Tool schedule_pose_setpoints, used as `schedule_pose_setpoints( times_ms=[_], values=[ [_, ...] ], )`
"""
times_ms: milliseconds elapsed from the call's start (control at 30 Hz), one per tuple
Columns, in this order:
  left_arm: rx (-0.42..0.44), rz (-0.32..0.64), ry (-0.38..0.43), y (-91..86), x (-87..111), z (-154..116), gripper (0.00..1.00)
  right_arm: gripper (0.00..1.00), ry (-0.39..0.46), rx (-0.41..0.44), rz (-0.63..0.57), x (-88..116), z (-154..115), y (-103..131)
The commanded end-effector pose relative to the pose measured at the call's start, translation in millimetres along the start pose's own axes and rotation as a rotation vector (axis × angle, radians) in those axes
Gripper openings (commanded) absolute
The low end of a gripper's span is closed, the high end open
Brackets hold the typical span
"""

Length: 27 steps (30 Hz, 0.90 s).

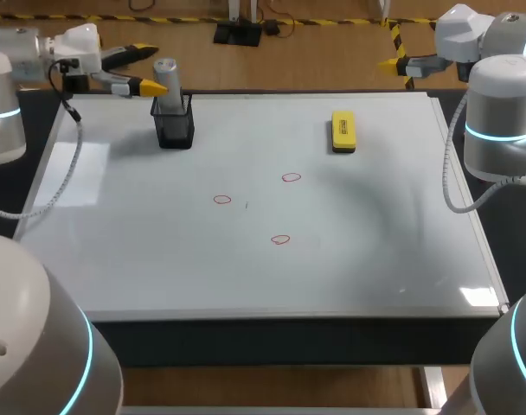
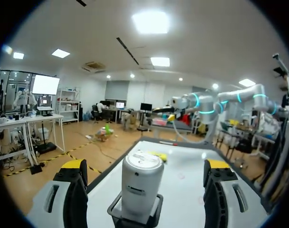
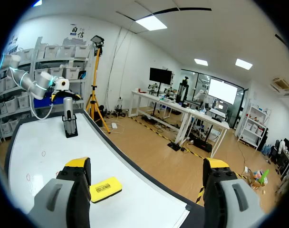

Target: Pick up the inspection probe, press it on each red-marked spot on the whiteboard one by one, put down the probe, pick up the eraser, and wipe off all the red marks.

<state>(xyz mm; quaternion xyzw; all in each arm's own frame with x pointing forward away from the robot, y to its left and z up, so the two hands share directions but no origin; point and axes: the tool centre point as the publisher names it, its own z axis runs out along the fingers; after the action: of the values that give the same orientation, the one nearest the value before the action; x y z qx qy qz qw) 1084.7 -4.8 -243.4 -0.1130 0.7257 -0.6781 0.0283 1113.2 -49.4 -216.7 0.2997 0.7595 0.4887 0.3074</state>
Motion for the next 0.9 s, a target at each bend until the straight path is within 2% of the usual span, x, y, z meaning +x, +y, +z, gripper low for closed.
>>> schedule_pose_setpoints(
  times_ms=[33, 233, 533, 900],
  values=[
    [0.021, 0.000, 0.175, 11.2, -8.4, 10.0, 1.00, 1.00, 0.001, 0.001, 0.000, -0.5, 0.2, 0.1],
    [0.069, 0.003, 0.180, 18.5, -11.0, 16.4, 1.00, 1.00, 0.001, 0.001, 0.000, -0.5, 0.2, 0.1],
    [0.053, 0.004, 0.166, 23.0, -12.5, 33.1, 1.00, 1.00, 0.001, 0.001, 0.000, -0.5, 0.2, 0.1],
    [0.039, -0.003, 0.136, 24.5, -6.7, 34.5, 1.00, 1.00, 0.001, 0.001, 0.000, -0.5, 0.2, 0.1]
  ],
)
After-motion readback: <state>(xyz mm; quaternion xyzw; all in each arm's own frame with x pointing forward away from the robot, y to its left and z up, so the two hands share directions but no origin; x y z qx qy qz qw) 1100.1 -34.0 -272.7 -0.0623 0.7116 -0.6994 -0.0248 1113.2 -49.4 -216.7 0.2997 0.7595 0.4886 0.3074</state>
